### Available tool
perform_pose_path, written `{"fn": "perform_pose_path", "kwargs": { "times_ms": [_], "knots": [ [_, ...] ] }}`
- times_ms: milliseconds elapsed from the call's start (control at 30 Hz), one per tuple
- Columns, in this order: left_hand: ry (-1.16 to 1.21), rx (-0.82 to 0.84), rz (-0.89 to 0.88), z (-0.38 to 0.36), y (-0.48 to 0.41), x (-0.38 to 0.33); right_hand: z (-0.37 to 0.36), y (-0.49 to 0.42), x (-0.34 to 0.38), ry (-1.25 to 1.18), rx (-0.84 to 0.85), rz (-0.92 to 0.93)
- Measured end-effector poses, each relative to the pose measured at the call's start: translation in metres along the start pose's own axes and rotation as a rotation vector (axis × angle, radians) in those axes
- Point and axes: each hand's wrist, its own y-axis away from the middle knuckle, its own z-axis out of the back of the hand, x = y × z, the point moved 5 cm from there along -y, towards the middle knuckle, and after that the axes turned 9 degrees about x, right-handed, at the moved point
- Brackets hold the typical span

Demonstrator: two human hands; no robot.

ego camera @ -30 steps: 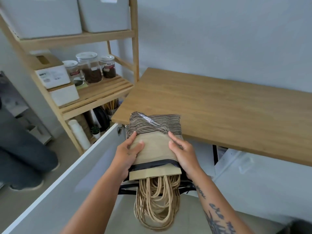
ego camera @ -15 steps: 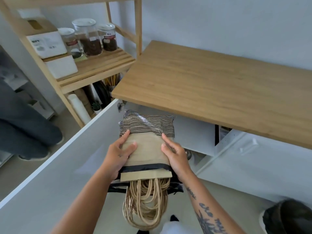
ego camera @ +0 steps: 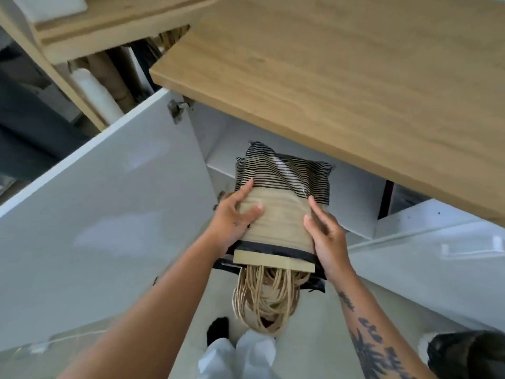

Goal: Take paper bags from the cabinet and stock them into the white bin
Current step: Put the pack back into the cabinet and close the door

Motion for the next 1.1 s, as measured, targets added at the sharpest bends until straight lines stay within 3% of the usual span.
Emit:
{"fn": "perform_pose_path", "kwargs": {
  "times_ms": [267, 533, 667, 900, 1100],
  "knots": [
    [0.010, 0.090, -0.076, -0.034, -0.130, 0.049, 0.049, -0.092, -0.072, 0.014, -0.091, 0.042],
    [-0.074, 0.078, -0.123, -0.029, -0.227, 0.087, 0.047, -0.166, -0.115, 0.048, -0.101, 0.063],
    [-0.060, 0.078, -0.152, -0.027, -0.240, 0.098, 0.050, -0.175, -0.125, 0.057, -0.074, 0.053],
    [-0.029, 0.113, -0.164, -0.021, -0.217, 0.083, 0.053, -0.158, -0.131, 0.009, 0.171, -0.101],
    [-0.142, 0.202, -0.064, -0.021, -0.169, 0.107, 0.048, -0.142, -0.133, 0.072, 0.099, -0.069]
  ]
}}
